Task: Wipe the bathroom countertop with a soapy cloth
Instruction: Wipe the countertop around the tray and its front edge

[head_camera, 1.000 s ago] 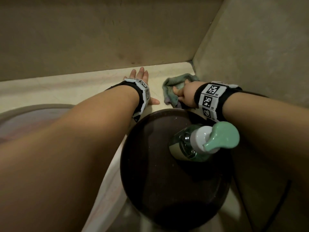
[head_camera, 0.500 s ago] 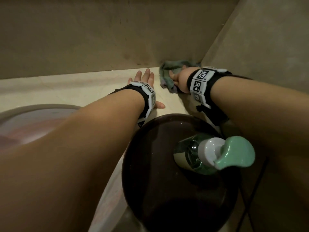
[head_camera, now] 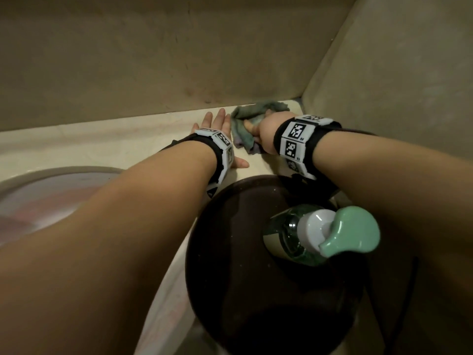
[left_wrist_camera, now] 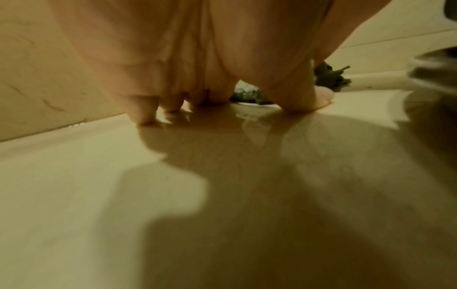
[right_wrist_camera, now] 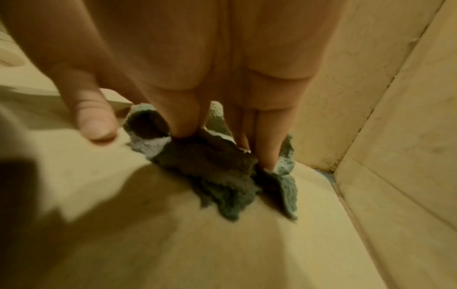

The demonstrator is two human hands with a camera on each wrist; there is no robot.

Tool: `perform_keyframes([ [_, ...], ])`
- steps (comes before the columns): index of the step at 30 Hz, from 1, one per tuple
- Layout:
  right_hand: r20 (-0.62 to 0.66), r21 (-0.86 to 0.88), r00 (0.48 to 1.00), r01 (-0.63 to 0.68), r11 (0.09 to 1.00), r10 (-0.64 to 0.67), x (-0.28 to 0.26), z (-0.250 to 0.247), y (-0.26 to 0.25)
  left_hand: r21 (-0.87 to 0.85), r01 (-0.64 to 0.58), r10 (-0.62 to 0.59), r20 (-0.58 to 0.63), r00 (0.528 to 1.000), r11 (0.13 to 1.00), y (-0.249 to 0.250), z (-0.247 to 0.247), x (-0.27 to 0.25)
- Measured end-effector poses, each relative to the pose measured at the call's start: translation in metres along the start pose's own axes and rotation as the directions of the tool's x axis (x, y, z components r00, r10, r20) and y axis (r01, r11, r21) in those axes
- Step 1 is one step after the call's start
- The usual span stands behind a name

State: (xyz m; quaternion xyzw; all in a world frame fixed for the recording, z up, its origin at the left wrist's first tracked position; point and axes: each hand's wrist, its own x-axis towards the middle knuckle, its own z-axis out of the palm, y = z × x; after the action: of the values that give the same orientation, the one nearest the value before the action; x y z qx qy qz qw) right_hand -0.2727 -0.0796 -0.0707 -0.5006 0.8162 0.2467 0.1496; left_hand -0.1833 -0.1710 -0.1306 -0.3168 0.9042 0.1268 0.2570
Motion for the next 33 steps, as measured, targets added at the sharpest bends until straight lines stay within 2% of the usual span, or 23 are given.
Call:
perform_keyframes([
  [3, 0.101, -0.038, 0.994, 0.053, 0.998, -0.049, -0.008, 0.001, -0.004, -0.017, -0.010, 0.010, -0.007, 1.000, 1.000, -0.001, -0.002, -0.003],
  [5, 0.107, -0.051, 0.990, 0.094, 0.994, -0.088, -0.013, 0.007, -0.006, -0.019, -0.016, 0.016, -0.012, 1.000, 1.000, 0.000, -0.002, -0.005],
  [7, 0.130, -0.017, 0.987, 0.094, 0.995, -0.091, -0.015, 0.012, -0.006, -0.009, -0.012, 0.012, -0.011, 1.000, 1.000, 0.000, -0.003, -0.006],
  [9, 0.211, -0.029, 0.974, 0.088, 0.996, -0.080, -0.016, 0.008, -0.007, 0.001, -0.009, 0.009, -0.008, 1.000, 1.000, 0.000, -0.003, -0.006],
  [13, 0.244, -0.029, 0.968, 0.064, 0.998, -0.056, -0.011, 0.002, -0.005, 0.004, -0.008, 0.008, -0.004, 1.000, 1.000, 0.003, -0.005, -0.009],
  [17, 0.215, -0.084, 0.976, 0.059, 0.995, -0.039, 0.000, -0.005, -0.002, 0.030, 0.012, -0.013, 0.012, 1.000, 0.999, 0.004, -0.005, -0.007],
  [21, 0.222, -0.087, 0.975, -0.006, 0.996, 0.025, 0.018, -0.012, 0.002, 0.025, 0.012, -0.013, 0.017, 1.000, 1.000, 0.004, -0.004, -0.006],
  [27, 0.060, -0.060, 0.997, 0.054, 0.997, -0.050, 0.021, -0.016, -0.001, 0.025, 0.017, -0.018, 0.036, 0.999, 1.000, 0.004, -0.007, -0.008],
  [33, 0.078, -0.183, 0.995, 0.074, 0.980, -0.061, 0.026, -0.017, -0.005, 0.032, 0.024, -0.025, 0.031, 0.999, 0.999, 0.005, -0.007, -0.009],
])
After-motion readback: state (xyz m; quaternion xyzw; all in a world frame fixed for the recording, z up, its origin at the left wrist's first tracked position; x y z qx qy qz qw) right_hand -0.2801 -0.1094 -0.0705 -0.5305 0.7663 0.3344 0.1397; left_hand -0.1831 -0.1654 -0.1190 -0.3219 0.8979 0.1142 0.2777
